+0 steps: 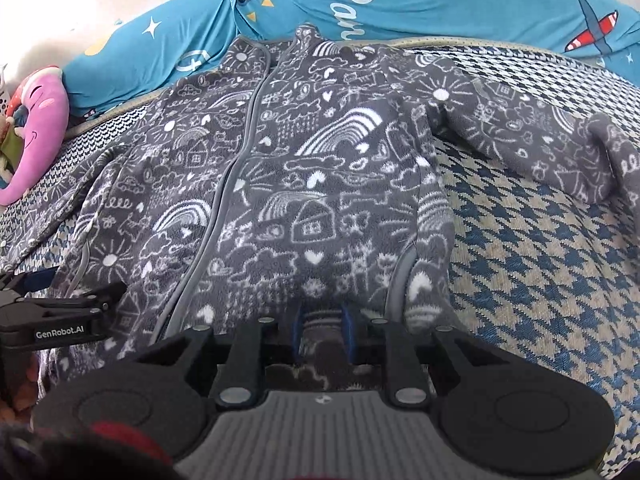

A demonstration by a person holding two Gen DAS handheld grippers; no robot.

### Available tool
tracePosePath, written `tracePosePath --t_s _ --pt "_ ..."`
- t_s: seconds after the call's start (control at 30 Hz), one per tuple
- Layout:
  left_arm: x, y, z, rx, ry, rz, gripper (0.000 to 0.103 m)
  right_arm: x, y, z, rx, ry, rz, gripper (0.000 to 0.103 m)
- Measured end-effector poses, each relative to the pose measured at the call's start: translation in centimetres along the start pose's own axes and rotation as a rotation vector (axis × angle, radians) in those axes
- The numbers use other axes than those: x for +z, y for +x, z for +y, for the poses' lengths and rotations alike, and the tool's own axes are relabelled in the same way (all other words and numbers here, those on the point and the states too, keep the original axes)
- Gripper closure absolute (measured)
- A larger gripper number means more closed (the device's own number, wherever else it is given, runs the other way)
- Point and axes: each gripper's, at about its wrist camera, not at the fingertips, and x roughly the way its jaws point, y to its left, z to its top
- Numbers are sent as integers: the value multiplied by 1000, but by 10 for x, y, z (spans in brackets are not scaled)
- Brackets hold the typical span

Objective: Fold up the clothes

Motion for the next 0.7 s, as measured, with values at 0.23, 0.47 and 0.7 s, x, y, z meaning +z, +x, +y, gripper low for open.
tracePosePath --t_s 0.23,0.47,0.7 --pt "-1 -20 0 -7 -34 -38 0 -7 -21 -4 12 48 -65 81" --pt "-16 -37 -11 -18 -12 -45 0 -26 -37 -1 -15 60 -107 80" --pt "-31 -47 -21 -14 20 -58 0 -44 -42 4 -36 44 -96 79"
